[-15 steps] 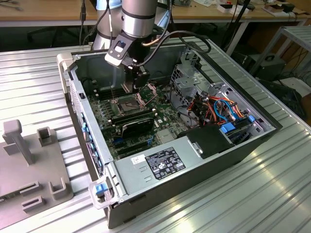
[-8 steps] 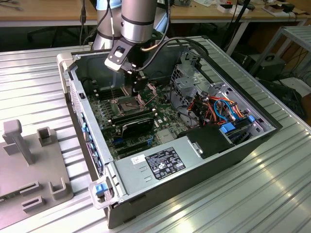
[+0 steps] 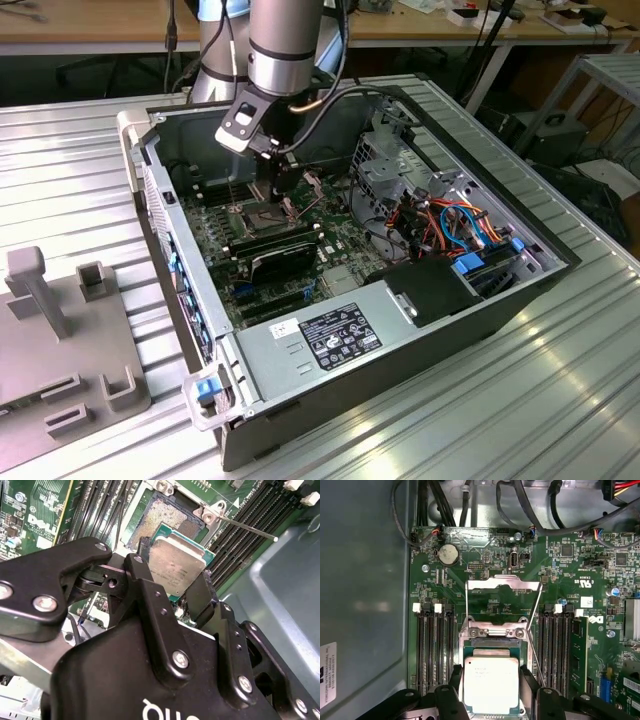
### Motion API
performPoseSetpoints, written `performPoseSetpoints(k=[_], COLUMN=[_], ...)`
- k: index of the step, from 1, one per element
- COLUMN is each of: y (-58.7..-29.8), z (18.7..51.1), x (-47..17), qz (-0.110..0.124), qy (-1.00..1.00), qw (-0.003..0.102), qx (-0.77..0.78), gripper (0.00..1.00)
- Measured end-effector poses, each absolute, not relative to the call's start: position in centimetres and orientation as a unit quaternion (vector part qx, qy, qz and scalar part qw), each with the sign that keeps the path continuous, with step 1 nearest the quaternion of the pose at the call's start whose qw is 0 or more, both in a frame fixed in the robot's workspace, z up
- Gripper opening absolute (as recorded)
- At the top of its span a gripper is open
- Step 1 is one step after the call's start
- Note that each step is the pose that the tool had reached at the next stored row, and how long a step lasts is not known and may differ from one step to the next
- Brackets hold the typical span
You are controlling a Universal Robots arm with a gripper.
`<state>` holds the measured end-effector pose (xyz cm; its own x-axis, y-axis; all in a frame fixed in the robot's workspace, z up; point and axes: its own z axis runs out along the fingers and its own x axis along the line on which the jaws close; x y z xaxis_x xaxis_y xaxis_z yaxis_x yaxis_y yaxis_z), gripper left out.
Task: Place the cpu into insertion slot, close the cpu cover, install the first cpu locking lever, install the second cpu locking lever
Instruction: 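Place the cpu into insertion slot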
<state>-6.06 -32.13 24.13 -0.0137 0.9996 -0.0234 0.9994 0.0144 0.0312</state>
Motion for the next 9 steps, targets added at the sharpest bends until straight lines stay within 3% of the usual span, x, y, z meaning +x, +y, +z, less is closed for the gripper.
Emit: performPoseSetpoints(k=[9], y=[-31.58], z=[23.04], x=[-6.06], qz=[0.002], qy=[0.712], qw=[0.019], qx=[0.702], gripper=[0.54])
